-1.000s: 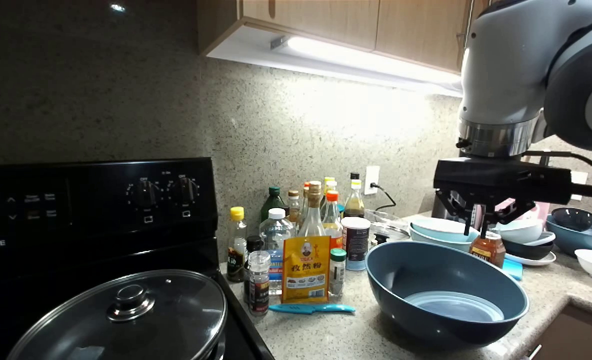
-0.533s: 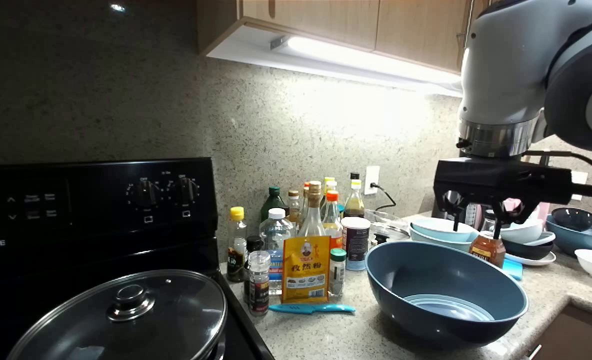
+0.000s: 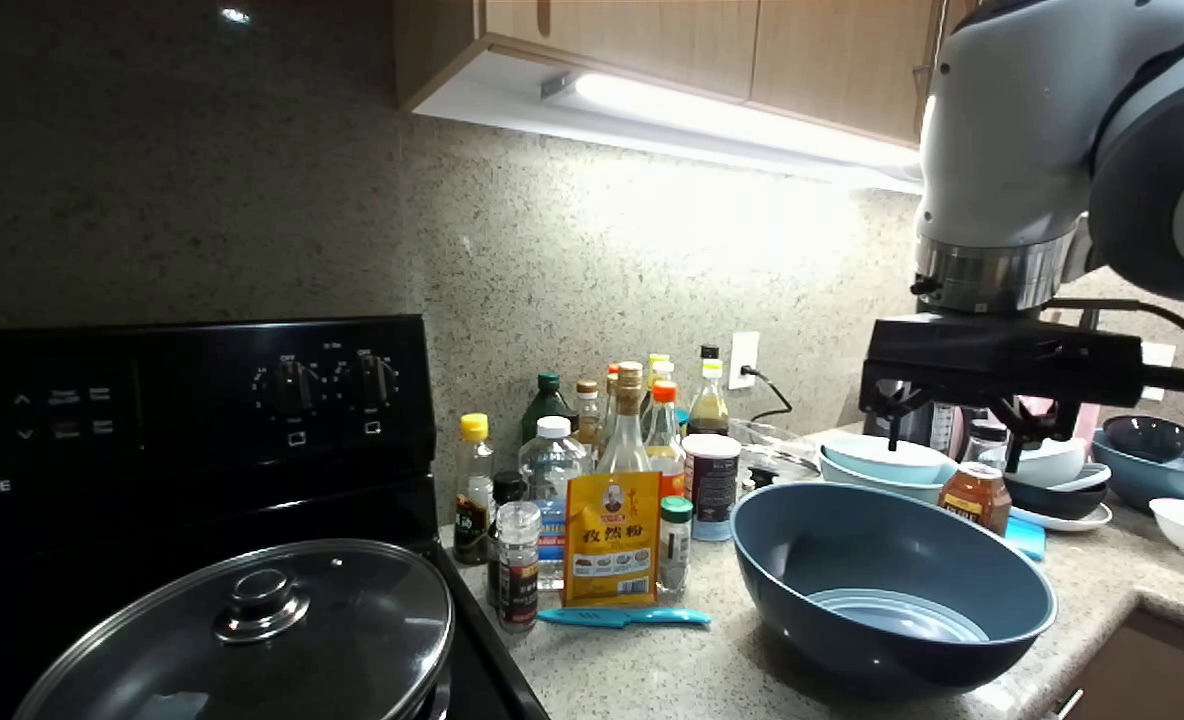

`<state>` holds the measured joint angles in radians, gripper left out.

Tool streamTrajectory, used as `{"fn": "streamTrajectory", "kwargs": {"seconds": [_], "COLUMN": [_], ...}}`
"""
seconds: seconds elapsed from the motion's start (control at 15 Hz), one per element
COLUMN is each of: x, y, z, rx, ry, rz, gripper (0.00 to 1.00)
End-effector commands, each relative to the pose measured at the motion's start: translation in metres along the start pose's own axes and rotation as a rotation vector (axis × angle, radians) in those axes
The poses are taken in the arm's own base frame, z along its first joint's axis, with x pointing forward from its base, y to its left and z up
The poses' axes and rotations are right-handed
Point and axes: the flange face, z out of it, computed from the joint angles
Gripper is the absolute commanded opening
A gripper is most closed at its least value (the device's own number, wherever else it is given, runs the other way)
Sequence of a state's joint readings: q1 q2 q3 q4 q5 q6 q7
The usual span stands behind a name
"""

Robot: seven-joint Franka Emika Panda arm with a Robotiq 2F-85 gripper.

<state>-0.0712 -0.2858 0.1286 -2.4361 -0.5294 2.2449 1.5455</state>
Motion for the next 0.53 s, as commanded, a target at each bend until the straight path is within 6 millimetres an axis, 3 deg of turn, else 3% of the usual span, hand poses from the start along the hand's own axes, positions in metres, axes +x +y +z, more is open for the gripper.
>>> {"fn": "streamTrajectory", "kwargs": {"seconds": [0.0, 0.07, 0.27, 0.47], "x": [0.0, 0.0, 0.009, 0.032], "y": [0.0, 0.0, 0.001, 0.014], "z": [0.0, 0.0, 0.007, 0.027], "rx": [-0.001, -0.001, -0.009, -0.07], "ry": [-0.001, 0.0, -0.027, -0.011], "rz": [0.0, 0.0, 0.036, 0.177], "gripper": [0.92, 0.98, 1.0, 1.0]}}
